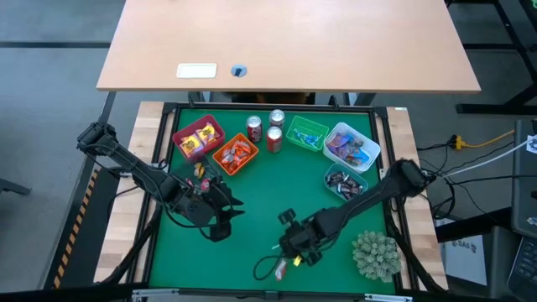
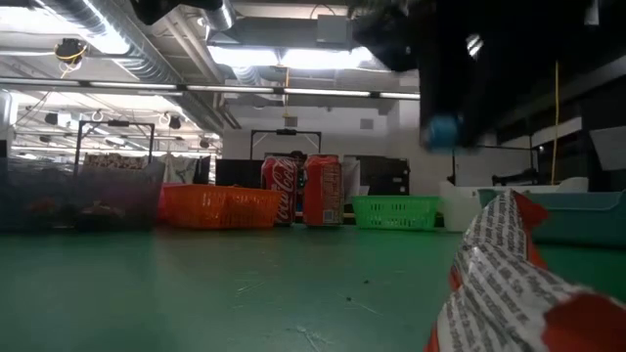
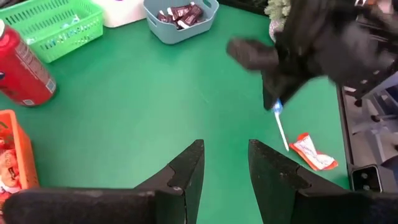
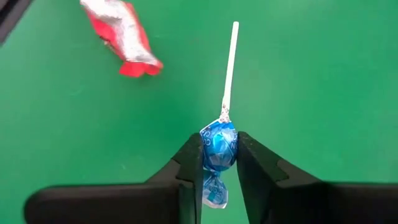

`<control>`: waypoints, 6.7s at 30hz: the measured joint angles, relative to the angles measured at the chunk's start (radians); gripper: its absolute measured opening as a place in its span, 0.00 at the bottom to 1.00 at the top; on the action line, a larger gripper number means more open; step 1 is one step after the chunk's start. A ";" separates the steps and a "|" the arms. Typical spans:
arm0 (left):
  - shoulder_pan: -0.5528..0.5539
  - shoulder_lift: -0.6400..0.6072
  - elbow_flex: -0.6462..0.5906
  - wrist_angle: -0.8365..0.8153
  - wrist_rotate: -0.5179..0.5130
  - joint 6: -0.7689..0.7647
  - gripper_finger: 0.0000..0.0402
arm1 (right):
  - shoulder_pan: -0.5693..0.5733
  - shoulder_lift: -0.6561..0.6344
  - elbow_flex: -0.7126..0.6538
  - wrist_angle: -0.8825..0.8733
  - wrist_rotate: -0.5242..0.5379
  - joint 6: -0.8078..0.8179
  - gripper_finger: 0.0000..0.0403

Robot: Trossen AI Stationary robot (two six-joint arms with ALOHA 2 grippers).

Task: Sort candy
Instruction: Put the blue candy into the green bin, then put the orange chocolate into the orange bin

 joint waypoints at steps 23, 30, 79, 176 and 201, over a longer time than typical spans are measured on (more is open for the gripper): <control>0.113 -0.023 0.000 0.322 0.016 0.473 0.28 | -0.538 -0.290 0.001 -0.329 0.270 0.012 0.19; 0.146 -0.181 0.000 0.279 0.037 0.600 0.28 | -0.745 -0.281 0.000 -0.326 0.217 -0.001 0.18; 0.146 -1.298 -0.719 0.159 -0.086 0.652 0.28 | -0.817 -0.280 0.000 -0.184 -0.197 0.079 0.48; 0.655 -1.324 -1.032 0.456 0.562 0.713 0.28 | 0.045 0.158 0.006 0.291 -0.237 0.086 0.03; 0.655 -1.324 -1.032 0.456 0.563 0.730 0.28 | -0.334 0.166 0.403 0.170 0.216 -0.057 0.03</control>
